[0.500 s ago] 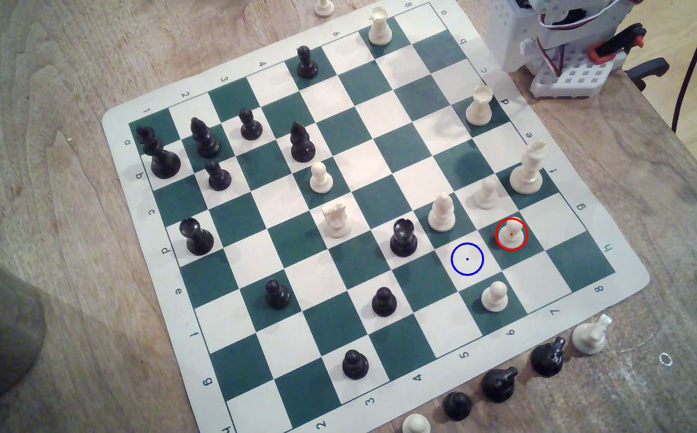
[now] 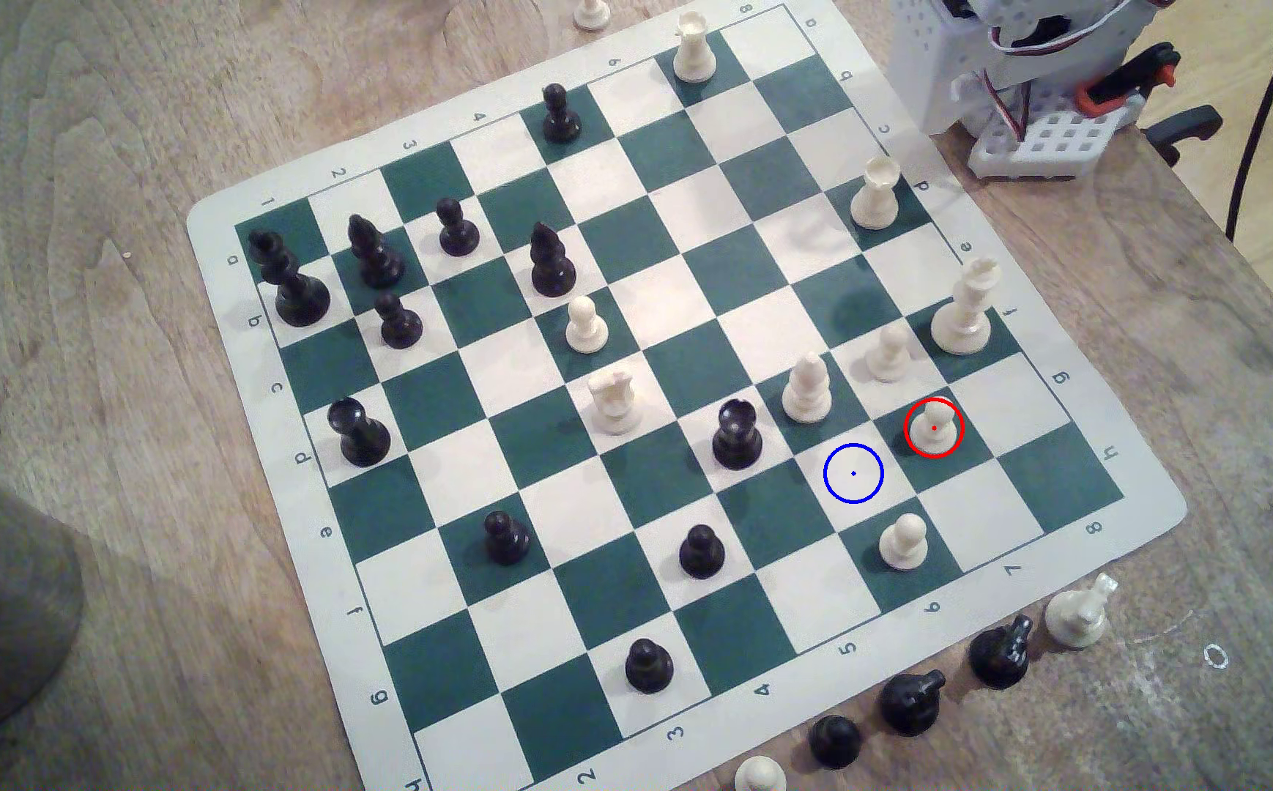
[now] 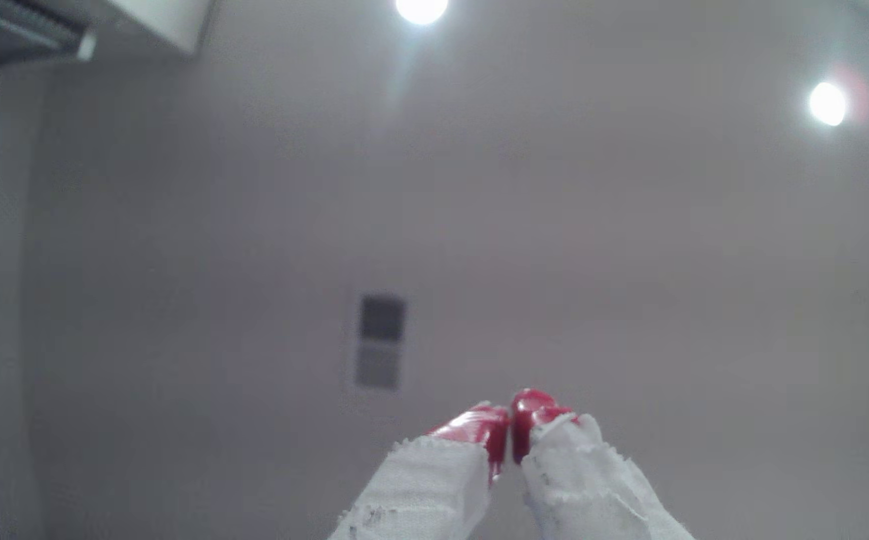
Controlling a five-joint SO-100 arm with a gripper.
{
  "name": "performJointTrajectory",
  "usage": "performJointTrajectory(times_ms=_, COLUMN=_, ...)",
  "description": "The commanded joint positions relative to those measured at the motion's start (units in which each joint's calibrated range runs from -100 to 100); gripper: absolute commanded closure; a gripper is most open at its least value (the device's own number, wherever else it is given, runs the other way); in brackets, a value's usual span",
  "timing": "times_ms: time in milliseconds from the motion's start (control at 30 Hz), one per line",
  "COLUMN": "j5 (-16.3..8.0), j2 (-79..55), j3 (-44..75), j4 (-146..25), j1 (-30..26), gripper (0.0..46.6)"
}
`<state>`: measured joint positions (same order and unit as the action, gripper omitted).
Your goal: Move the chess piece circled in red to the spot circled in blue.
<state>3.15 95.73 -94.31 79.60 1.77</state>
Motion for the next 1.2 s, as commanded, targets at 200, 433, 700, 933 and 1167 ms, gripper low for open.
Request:
performJointTrajectory(times_ms=200, j5=-0.1, j2=0.0, j3=12.8, j4=-26.2, j1=-4.2, gripper=46.4)
performJointTrajectory(times_ms=433, j5=-0.5, j2=-0.1, j3=14.8, j4=-45.9, j1=-4.2, gripper=46.4)
performJointTrajectory(times_ms=700, j5=-1.9, j2=-5.9, j3=31.4, j4=-92.4, j1=-8.8, gripper=46.4)
performJointTrajectory(times_ms=933, j5=-6.4, j2=-15.0, j3=45.4, j4=-117.0, j1=-12.9, gripper=46.4)
performJointTrajectory(times_ms=1167, j5=-18.3, j2=-29.7, j3=54.1, j4=-134.1, j1=-18.5, gripper=46.4)
